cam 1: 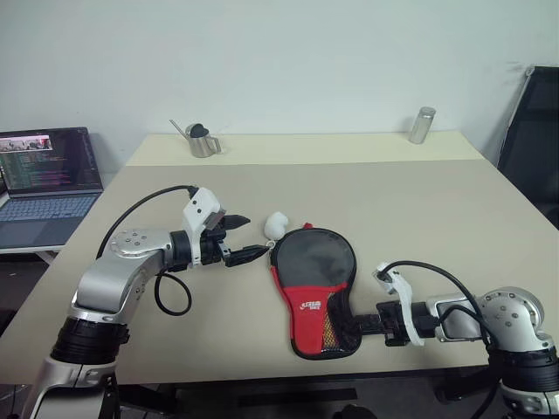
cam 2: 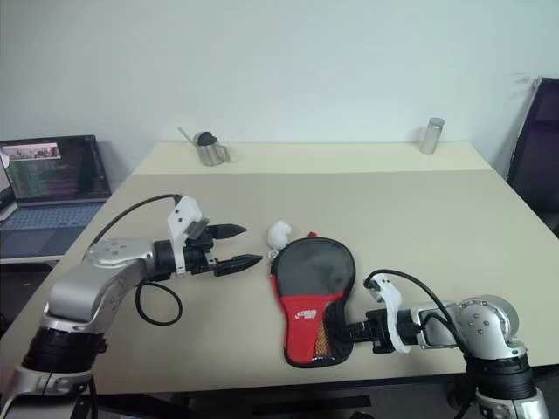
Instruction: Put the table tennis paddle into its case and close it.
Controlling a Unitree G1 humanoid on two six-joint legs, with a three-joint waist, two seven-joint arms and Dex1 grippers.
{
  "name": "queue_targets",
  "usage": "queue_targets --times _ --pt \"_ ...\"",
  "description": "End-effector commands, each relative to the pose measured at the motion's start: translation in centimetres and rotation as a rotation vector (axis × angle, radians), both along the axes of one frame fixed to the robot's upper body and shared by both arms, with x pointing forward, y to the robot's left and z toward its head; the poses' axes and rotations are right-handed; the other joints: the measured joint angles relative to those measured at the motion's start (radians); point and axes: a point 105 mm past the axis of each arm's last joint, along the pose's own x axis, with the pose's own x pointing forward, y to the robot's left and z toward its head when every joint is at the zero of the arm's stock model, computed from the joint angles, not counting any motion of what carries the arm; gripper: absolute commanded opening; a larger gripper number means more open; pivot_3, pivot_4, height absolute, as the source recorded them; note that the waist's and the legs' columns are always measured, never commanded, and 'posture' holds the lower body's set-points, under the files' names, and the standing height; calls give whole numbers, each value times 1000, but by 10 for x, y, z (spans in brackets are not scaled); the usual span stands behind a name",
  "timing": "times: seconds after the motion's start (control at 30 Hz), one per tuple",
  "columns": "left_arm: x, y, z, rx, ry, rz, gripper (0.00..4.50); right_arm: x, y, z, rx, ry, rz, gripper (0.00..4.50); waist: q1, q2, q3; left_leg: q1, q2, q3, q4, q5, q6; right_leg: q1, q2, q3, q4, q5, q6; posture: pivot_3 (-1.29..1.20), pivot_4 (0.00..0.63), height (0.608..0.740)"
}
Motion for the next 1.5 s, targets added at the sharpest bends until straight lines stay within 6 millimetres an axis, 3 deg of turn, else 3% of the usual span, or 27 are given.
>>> queue_targets --times 0.03,0.17,0.47,0.5,0.6,0.67,0.77,0.93,1.03,1.13,1.3,1.4,1.5 --pt "1 -3 13 3 -55 -14 4500 -8 8 8 26 -26 59 272 0 0 0 0 0 0 0 0 0 0 0 0 0 0 0 0 150 740" --pt "1 -1 13 5 -55 -9 4500 -7 5 8 3 -39 57 1177 0 0 0 0 0 0 0 0 0 0 0 0 0 0 0 0 150 740" --pt "4 1 15 0 -65 10 4500 -13 -18 26 -65 -108 103 4308 2 0 0 0 0 0 1 0 0 0 0 0 0 0 1 0 150 740" --pt "5 3 16 -3 -68 17 4500 -18 -25 31 -89 -124 134 4479 3 0 0 0 0 0 1 0 0 0 0 -1 0 0 1 0 150 740" --pt "9 8 19 -11 -82 36 4500 -32 -38 45 -141 -179 231 4479 7 0 1 -2 -1 -1 2 -1 1 0 0 -2 -1 0 1 0 150 740" --pt "16 14 21 -16 -82 69 4500 -30 -39 65 -140 -306 301 4479 6 0 1 -2 0 -2 2 -1 1 2 0 -5 -3 0 1 0 150 740" --pt "31 21 20 0 -68 142 4500 1 -28 88 -181 -550 299 4479 0 -1 2 -1 0 -1 2 -1 1 2 0 -6 -3 1 3 0 150 740" --pt "46 12 27 -32 -86 183 4500 69 7 90 -258 -734 101 4479 2 -3 2 3 0 1 2 1 -1 5 0 -1 -3 4 4 0 150 740" --pt "56 8 27 -39 -85 229 4500 97 28 79 -311 -825 26 4479 6 -4 2 -1 0 0 3 2 -3 0 0 0 -2 4 3 0 150 740" --pt "67 3 23 -29 -86 272 4500 112 43 61 -288 -807 -44 4479 9 -4 1 -8 -1 0 4 2 -4 -5 -1 -1 -3 4 3 0 150 740" --pt "82 -22 17 -48 -62 274 4500 109 66 21 -188 -618 -86 4479 7 -5 1 -12 -3 0 4 2 -4 -9 -2 -1 -5 4 3 0 150 740" --pt "90 -39 7 -72 -6 269 4500 105 68 -3 -210 -541 -95 4479 3 -5 0 -10 -3 1 4 2 -4 -9 -1 -1 -2 4 3 0 150 740" --pt "97 -44 -3 -48 22 299 4500 102 69 -12 -220 -516 -102 4479 -1 -4 -1 -4 -2 1 4 2 -3 -4 -1 0 -1 4 3 0 150 740"
